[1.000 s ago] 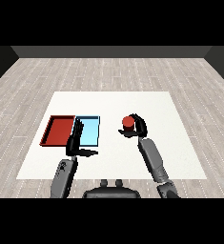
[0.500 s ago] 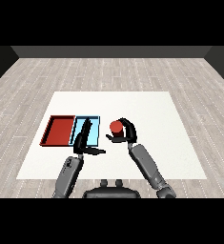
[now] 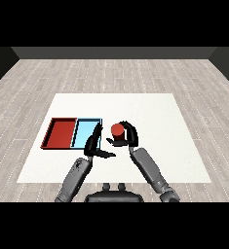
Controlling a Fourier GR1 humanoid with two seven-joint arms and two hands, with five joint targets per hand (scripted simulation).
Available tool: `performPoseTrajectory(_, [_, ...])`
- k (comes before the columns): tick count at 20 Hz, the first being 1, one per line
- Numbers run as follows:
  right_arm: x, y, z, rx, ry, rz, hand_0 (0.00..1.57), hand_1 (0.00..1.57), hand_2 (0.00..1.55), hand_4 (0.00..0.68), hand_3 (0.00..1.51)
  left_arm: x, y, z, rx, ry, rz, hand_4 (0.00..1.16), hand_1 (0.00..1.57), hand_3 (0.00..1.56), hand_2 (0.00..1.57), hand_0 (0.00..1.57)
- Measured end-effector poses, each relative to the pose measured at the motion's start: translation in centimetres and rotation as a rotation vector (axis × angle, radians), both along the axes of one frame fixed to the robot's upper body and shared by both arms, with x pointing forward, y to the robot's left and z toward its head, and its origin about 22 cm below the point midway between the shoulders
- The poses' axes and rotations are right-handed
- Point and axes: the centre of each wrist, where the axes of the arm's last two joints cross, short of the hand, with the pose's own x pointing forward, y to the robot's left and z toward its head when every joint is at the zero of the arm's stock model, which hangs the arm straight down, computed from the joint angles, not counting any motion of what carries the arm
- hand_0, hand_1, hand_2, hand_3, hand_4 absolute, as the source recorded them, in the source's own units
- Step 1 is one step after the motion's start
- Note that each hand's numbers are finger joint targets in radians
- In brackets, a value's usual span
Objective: Pick the red can and put it in the red box
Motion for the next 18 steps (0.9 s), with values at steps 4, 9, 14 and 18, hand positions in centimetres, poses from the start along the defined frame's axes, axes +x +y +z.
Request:
performPoseTrajectory(4, [0.1,0.9,0.7,-0.002,-0.001,0.004,1.45,1.45,1.44,0.635,1.38,0.1,-0.5,-1.7,-0.002,0.024,-0.013,0.0,0.0,0.0,0.0,0.0])
performPoseTrajectory(9, [0.1,1.8,1.1,-0.002,-0.002,0.015,1.45,1.45,1.43,0.641,1.38,0.9,-1.5,-2.0,-0.009,0.036,-0.028,0.0,0.0,0.0,0.0,0.0])
performPoseTrajectory(14, [-0.4,2.7,1.2,-0.001,0.001,0.022,1.44,1.44,1.44,0.628,1.38,1.4,-1.7,-2.6,-0.008,0.052,-0.034,0.0,0.0,0.0,0.0,0.0])
performPoseTrajectory(18, [-1.0,3.3,1.2,0.017,0.0,0.035,1.46,1.46,1.43,0.625,1.37,1.0,-2.0,-3.2,-0.026,0.067,-0.045,0.0,0.0,0.0,0.0,0.0])
